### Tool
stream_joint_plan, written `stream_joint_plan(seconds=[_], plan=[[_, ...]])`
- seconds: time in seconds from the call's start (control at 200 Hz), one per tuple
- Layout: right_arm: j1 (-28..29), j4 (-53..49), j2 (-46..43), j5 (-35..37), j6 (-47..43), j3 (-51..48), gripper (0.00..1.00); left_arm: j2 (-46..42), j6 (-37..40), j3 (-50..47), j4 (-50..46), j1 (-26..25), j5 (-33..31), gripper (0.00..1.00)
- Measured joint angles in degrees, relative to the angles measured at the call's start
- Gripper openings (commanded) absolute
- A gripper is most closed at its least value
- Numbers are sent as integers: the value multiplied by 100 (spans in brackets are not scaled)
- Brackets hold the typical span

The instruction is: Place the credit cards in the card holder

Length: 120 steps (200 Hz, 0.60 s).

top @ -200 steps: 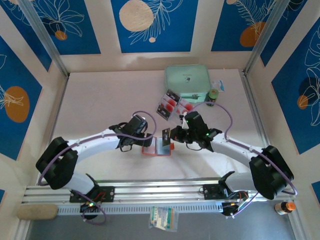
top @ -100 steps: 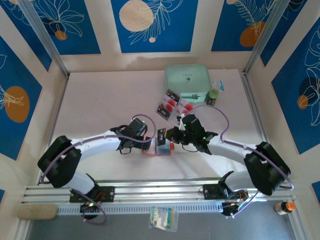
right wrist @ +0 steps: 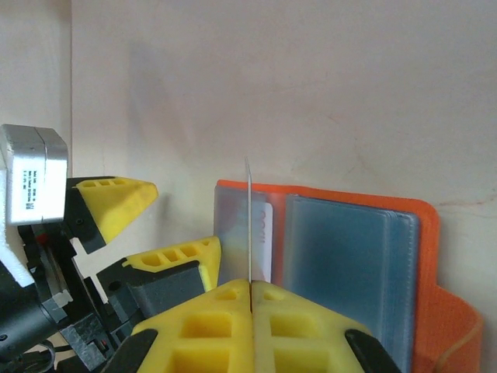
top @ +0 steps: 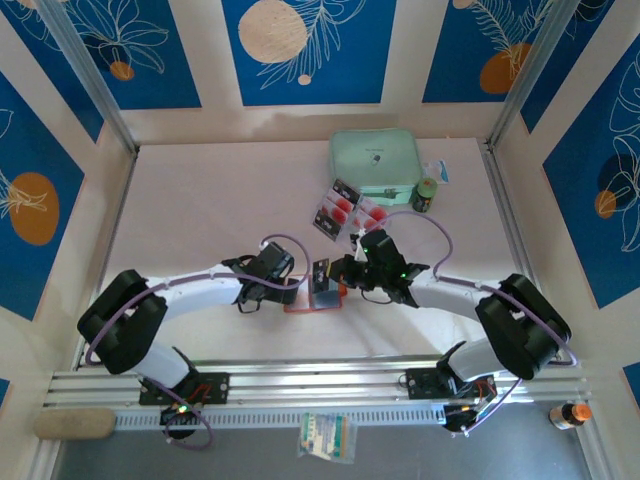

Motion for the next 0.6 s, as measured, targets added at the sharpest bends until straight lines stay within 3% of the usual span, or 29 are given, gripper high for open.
stream_joint_plan(seconds=[0.6], plan=[[24,262,195,-46,0,0,0,26,-127,-26,17,0,-17,100]])
